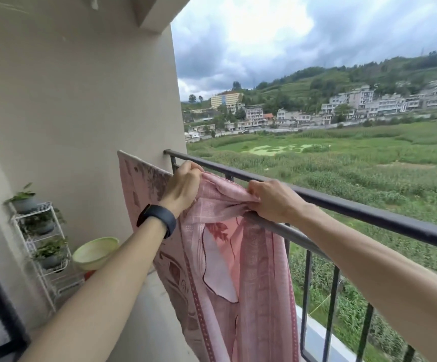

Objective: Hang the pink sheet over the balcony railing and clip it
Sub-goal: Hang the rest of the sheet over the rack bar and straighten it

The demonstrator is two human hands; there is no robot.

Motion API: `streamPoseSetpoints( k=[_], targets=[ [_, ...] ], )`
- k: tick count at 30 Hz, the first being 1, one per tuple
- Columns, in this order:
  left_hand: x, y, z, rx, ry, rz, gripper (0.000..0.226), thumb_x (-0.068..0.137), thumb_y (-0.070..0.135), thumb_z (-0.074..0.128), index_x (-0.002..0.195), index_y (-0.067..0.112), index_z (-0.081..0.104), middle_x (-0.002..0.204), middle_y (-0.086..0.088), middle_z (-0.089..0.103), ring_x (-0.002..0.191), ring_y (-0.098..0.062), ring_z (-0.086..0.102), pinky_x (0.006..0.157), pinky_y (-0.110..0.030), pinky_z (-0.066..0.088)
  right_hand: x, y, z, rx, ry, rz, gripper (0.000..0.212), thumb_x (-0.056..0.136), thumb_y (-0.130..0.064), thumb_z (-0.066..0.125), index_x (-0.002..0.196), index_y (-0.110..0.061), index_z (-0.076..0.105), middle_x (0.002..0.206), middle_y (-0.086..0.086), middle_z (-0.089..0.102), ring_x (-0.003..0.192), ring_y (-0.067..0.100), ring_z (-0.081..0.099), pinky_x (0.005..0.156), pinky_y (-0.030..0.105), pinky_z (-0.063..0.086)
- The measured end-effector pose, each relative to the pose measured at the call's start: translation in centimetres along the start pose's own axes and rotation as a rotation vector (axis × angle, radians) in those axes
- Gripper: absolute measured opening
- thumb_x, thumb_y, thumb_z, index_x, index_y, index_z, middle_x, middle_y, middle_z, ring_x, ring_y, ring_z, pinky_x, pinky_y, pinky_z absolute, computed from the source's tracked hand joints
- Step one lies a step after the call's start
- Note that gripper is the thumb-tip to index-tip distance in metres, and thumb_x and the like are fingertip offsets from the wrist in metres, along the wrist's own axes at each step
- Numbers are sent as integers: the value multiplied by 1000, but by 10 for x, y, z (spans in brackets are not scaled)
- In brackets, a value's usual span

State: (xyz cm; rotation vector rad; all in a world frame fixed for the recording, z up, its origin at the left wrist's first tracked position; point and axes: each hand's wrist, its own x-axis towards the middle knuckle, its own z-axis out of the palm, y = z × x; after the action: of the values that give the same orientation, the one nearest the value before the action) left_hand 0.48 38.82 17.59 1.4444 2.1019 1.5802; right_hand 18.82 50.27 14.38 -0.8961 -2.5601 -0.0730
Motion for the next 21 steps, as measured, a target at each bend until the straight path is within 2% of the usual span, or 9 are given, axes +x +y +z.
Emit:
streamPoseSetpoints(
  k=[2, 4, 8, 10, 12, 14, 15, 19, 21],
  targets=[
    [-10, -11, 1, 239, 13, 202, 11, 96, 32, 44, 99, 22, 47, 80, 0, 59, 67, -18, 56, 62, -33, 44, 2, 12, -9, 119, 98, 98, 28, 89, -18, 70, 116, -21, 63, 115, 6, 70, 95, 28, 67, 77, 39, 59],
    [-17, -27, 4, 564, 28, 421, 42, 91, 59, 47, 112, 24, 37, 101, -2, 58, 69, -21, 60, 60, -35, 51, 5, 24, -21, 288, 150, 194, 24, 87, -19, 74, 109, -25, 67, 111, 0, 69, 96, 23, 66, 84, 36, 58],
    [-24, -46, 14, 1018, 38, 826, 92, 66, 93, 44, 125, 24, 31, 129, -6, 37, 94, -30, 61, 52, -41, 57, 2, 29, -34, 695, -70, 319, 19, 93, -22, 66, 110, -15, 72, 106, 1, 69, 99, 19, 63, 83, 31, 54],
    [-27, -58, 18, 1100, 27, 1068, 74, 76, 75, 54, 130, 28, 36, 133, -8, 36, 94, -29, 56, 47, -36, 56, -4, 34, -30, 776, -151, 393, 20, 95, -21, 61, 110, -12, 71, 105, 6, 71, 99, 21, 67, 85, 35, 58],
    [-29, -63, 19, 1141, 63, 1229, 31, 93, 25, 50, 123, 33, 46, 131, -6, 41, 89, -26, 49, 46, -34, 54, -7, 38, -22, 670, -172, 394, 18, 93, -18, 57, 104, -11, 69, 101, 7, 71, 95, 24, 68, 86, 37, 58],
    [-34, -57, 19, 1125, 105, 1215, 38, 90, -1, 35, 104, 26, 57, 131, -5, 44, 86, -25, 49, 47, -35, 55, -9, 34, -18, 484, -98, 355, 18, 90, -15, 56, 106, -16, 65, 100, 6, 69, 89, 24, 65, 79, 35, 58],
    [-37, -49, 18, 1122, 118, 1157, 30, 88, -2, 44, 97, 22, 61, 133, -7, 47, 87, -26, 52, 49, -37, 56, -9, 30, -16, 419, -24, 331, 24, 88, -13, 58, 110, -18, 63, 102, 7, 68, 90, 25, 65, 78, 36, 58],
    [-45, -8, 8, 934, 69, 791, 15, 90, 33, 65, 95, 22, 74, 129, 0, 56, 105, -24, 56, 80, -46, 56, -13, 17, -11, 224, 213, 225, 39, 78, -9, 65, 114, -16, 54, 113, 9, 56, 103, 29, 55, 84, 39, 51],
    [-50, 10, 7, 736, 28, 640, 22, 92, 44, 61, 89, 27, 74, 106, 8, 58, 96, -15, 55, 75, -36, 53, -26, 8, -16, 366, 224, 179, 41, 73, -23, 70, 109, -14, 51, 107, 5, 55, 96, 27, 54, 76, 35, 48]
  ],
)
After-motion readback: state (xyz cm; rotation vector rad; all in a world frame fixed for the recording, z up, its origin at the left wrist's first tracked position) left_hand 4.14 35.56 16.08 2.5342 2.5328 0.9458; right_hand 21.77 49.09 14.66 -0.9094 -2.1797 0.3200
